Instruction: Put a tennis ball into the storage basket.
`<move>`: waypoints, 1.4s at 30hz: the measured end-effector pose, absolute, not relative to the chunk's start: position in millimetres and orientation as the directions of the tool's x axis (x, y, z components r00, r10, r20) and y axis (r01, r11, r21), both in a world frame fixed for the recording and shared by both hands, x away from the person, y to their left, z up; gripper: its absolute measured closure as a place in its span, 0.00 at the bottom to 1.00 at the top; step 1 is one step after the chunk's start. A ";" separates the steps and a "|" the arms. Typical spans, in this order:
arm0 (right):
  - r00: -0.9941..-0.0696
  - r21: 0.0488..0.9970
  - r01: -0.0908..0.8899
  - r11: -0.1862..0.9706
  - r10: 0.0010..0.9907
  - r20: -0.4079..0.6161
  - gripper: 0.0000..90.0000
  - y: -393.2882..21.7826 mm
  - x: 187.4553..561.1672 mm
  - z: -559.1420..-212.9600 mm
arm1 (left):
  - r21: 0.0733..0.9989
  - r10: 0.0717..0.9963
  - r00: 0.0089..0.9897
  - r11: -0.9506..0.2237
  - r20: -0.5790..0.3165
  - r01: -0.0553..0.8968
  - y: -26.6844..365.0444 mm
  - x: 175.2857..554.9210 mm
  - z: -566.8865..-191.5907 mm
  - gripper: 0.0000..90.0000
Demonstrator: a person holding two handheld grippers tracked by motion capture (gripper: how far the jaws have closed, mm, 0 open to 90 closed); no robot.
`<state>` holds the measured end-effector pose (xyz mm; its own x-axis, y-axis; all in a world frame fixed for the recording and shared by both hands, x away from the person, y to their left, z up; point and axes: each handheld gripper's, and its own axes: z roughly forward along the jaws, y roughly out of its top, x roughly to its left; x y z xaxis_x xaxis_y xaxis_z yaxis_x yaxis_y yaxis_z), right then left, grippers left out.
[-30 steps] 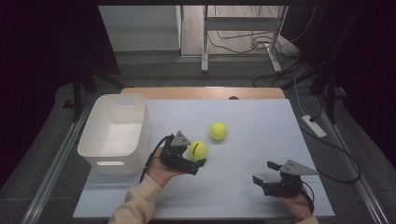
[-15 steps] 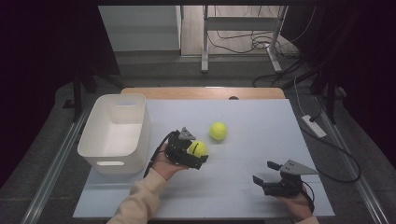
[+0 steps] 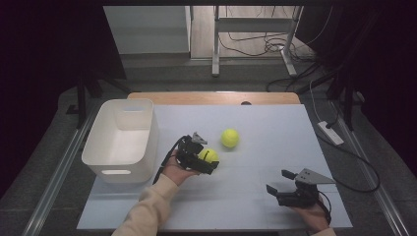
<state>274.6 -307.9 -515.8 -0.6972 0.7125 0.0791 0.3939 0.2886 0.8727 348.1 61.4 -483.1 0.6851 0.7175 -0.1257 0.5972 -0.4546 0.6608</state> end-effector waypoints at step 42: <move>-0.692 0.872 0.395 0.288 0.718 0.077 0.14 -308.6 275.0 -516.2 | 0.619 0.702 0.692 -0.471 -0.168 0.628 59.0 362.7 -499.0 0.30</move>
